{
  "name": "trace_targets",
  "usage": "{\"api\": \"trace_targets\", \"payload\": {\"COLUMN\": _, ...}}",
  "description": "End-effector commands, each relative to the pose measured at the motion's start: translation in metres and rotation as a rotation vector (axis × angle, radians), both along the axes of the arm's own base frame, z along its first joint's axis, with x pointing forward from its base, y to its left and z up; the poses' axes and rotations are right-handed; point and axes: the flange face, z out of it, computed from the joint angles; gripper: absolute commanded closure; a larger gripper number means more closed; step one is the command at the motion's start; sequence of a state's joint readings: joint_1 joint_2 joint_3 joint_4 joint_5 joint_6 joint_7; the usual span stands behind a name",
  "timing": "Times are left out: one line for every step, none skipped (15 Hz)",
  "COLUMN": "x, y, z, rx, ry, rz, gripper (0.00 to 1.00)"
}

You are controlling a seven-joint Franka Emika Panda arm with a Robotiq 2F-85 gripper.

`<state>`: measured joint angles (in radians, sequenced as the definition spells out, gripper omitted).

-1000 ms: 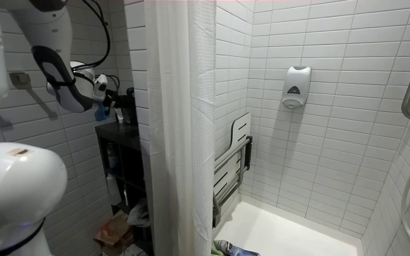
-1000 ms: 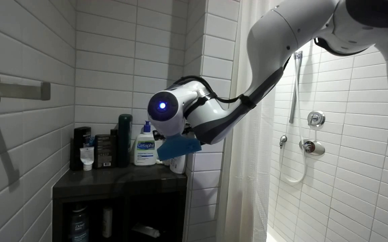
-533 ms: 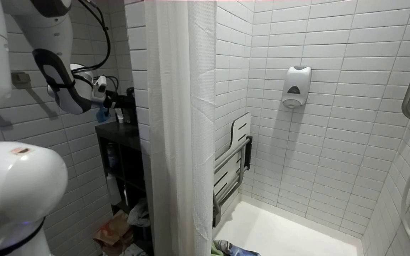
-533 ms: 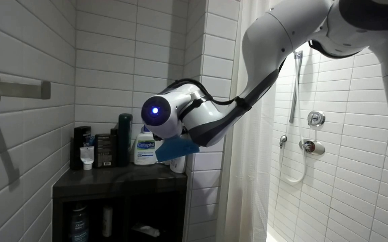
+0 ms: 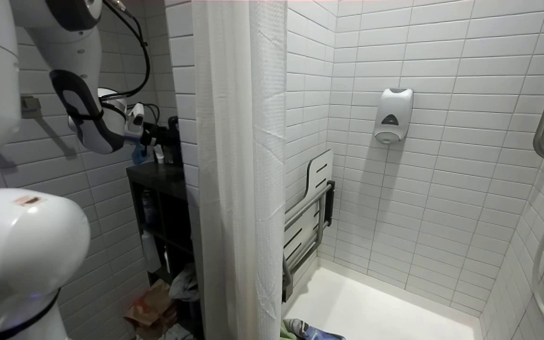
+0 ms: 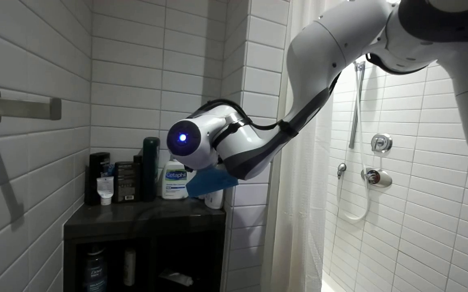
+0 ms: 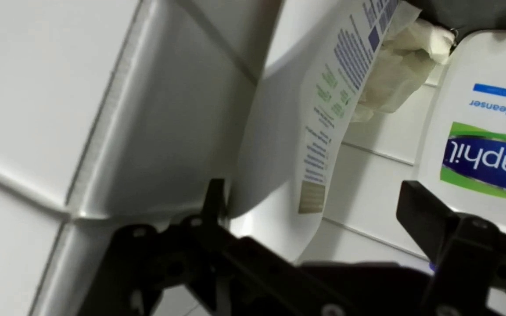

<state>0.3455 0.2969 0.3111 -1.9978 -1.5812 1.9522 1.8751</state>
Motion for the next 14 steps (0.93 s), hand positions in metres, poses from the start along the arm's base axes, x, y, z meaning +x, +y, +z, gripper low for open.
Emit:
{"api": "trace_targets", "payload": {"x": 0.019, "y": -0.013, "z": -0.004, "rx": 0.016, "ry": -0.002, "rz": -0.047, "gripper": 0.00}}
{"api": "trace_targets", "payload": {"x": 0.023, "y": -0.015, "z": -0.005, "rx": 0.019, "ry": -0.004, "rz": -0.056, "gripper": 0.00}}
{"api": "trace_targets", "payload": {"x": 0.026, "y": -0.016, "z": -0.003, "rx": 0.024, "ry": -0.007, "rz": -0.062, "gripper": 0.00}}
{"api": "trace_targets", "payload": {"x": 0.028, "y": -0.016, "z": -0.001, "rx": 0.028, "ry": -0.012, "rz": -0.066, "gripper": 0.00}}
{"api": "trace_targets", "payload": {"x": 0.030, "y": -0.016, "z": 0.000, "rx": 0.034, "ry": -0.013, "rz": -0.070, "gripper": 0.00}}
{"api": "trace_targets", "payload": {"x": 0.033, "y": -0.016, "z": 0.000, "rx": 0.037, "ry": -0.014, "rz": -0.073, "gripper": 0.00}}
{"api": "trace_targets", "payload": {"x": 0.035, "y": -0.016, "z": 0.000, "rx": 0.040, "ry": -0.013, "rz": -0.076, "gripper": 0.00}}
{"api": "trace_targets", "payload": {"x": 0.036, "y": -0.016, "z": -0.001, "rx": 0.043, "ry": -0.012, "rz": -0.079, "gripper": 0.00}}
{"api": "trace_targets", "payload": {"x": 0.038, "y": -0.017, "z": -0.002, "rx": 0.046, "ry": -0.012, "rz": -0.080, "gripper": 0.00}}
{"api": "trace_targets", "payload": {"x": 0.038, "y": -0.017, "z": -0.001, "rx": 0.049, "ry": -0.013, "rz": -0.080, "gripper": 0.00}}
{"api": "trace_targets", "payload": {"x": 0.039, "y": -0.017, "z": -0.001, "rx": 0.051, "ry": -0.014, "rz": -0.080, "gripper": 0.20}}
{"api": "trace_targets", "payload": {"x": 0.040, "y": -0.017, "z": -0.001, "rx": 0.051, "ry": -0.015, "rz": -0.081, "gripper": 0.26}}
{"api": "trace_targets", "payload": {"x": 0.040, "y": -0.017, "z": 0.000, "rx": 0.052, "ry": -0.017, "rz": -0.081, "gripper": 0.31}}
{"api": "trace_targets", "payload": {"x": 0.042, "y": -0.018, "z": 0.000, "rx": 0.052, "ry": -0.017, "rz": -0.083, "gripper": 0.39}}
